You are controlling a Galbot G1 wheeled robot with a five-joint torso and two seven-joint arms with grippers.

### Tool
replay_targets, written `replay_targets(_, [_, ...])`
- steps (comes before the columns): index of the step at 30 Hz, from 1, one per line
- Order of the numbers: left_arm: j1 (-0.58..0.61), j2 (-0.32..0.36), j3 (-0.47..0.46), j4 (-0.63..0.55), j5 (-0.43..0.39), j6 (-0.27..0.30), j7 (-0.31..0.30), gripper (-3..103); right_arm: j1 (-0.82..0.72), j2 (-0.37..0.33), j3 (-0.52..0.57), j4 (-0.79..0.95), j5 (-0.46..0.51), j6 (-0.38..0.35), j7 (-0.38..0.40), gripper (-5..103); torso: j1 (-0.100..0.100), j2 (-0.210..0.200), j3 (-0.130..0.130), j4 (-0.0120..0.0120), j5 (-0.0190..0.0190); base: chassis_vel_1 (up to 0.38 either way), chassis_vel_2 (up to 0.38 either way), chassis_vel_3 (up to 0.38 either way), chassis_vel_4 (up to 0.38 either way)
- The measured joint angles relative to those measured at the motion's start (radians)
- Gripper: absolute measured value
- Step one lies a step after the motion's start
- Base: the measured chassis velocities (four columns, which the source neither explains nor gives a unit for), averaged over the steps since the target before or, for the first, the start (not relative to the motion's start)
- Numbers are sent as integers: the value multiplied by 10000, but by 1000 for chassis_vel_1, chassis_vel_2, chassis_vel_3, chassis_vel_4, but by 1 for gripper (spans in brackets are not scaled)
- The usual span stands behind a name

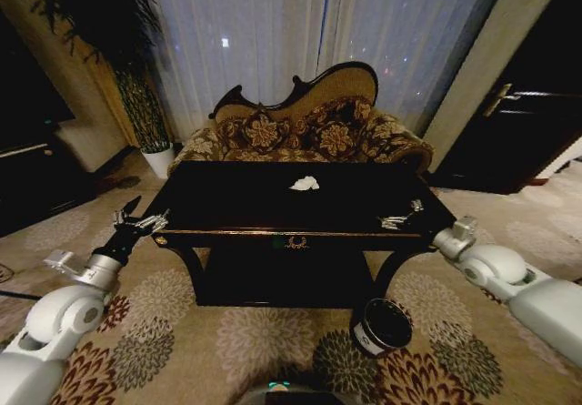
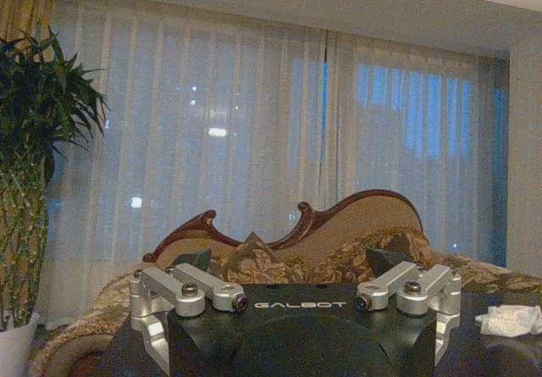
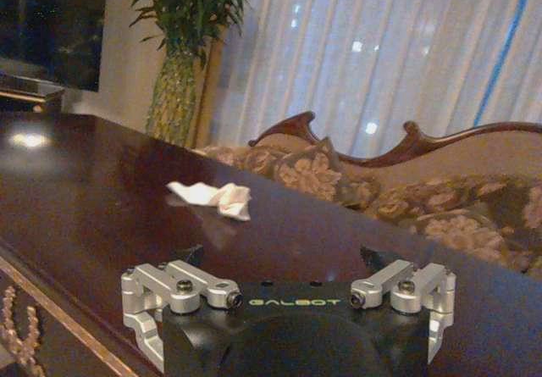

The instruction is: Move to the front of the table and place the trash on the table into the trash bin.

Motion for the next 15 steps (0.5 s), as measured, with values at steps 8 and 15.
replay_targets(8, [-1, 0, 0, 0, 0, 0, 2, 100, 3241, 423, -2965, -975, 27, -140, -27, 100, 0, 0, 0, 1, -9, 0, 0, 0, 0])
replay_targets(15, [-1, 0, 0, -1, 0, 0, 0, 100, 5527, 749, -5752, -1769, 221, -323, -254, 100, 0, 0, 0, 1, -6, 0, 0, 0, 0])
